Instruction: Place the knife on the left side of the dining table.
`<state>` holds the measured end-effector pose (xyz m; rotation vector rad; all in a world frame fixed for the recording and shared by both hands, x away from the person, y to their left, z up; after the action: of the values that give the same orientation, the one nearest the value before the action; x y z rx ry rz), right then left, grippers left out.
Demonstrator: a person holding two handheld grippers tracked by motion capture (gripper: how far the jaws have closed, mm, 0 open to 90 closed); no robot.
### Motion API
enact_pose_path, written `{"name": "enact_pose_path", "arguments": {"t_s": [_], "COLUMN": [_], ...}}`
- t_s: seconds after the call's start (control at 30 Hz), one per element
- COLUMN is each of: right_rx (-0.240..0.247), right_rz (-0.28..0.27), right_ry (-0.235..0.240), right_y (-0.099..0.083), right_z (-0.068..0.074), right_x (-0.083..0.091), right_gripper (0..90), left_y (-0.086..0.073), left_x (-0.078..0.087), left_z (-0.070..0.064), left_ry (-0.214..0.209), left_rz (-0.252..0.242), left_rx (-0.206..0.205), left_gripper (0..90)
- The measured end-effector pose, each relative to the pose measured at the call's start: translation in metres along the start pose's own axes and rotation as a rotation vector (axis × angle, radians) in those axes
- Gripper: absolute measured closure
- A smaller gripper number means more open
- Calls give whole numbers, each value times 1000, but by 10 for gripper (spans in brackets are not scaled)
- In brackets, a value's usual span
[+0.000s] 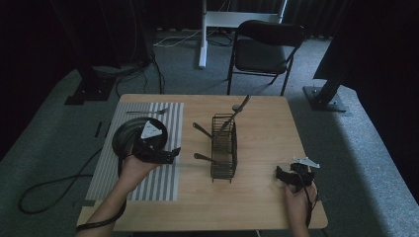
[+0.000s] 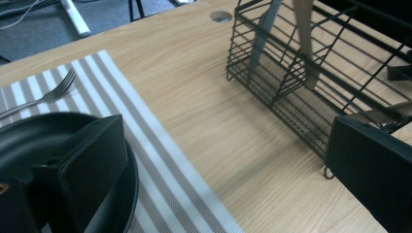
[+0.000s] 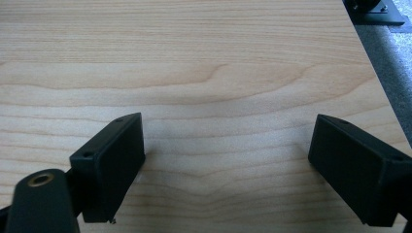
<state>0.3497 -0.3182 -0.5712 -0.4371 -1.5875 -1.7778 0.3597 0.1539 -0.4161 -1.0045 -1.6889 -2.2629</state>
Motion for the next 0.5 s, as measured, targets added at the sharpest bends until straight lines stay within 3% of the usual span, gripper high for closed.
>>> {"name": "enact_pose_path", "arguments": {"t_s": [0.5], "right_rx": [0], "right_rz": [-2], "right_ry": [0], "right_y": [0], "right_z": [0], "right_x": [0], "right_gripper": [121], "left_y": [30], "left_x": [-7], "left_z": [-14], "left_ry": [-24], "left_rz": [-21], "left_rx": [-20], "left_gripper": [21]}}
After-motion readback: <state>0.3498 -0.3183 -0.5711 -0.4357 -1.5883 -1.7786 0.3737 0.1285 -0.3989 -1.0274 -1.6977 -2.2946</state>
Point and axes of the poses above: each handheld gripper's, and its own axes: x roughly backward along the jaws, y roughly out of its top, z roughly to its left, the point moved 3 cm from there along -x, roughly forward along the jaws, and after that the axes turned 15 degrees about y, right-handed, at the moved point
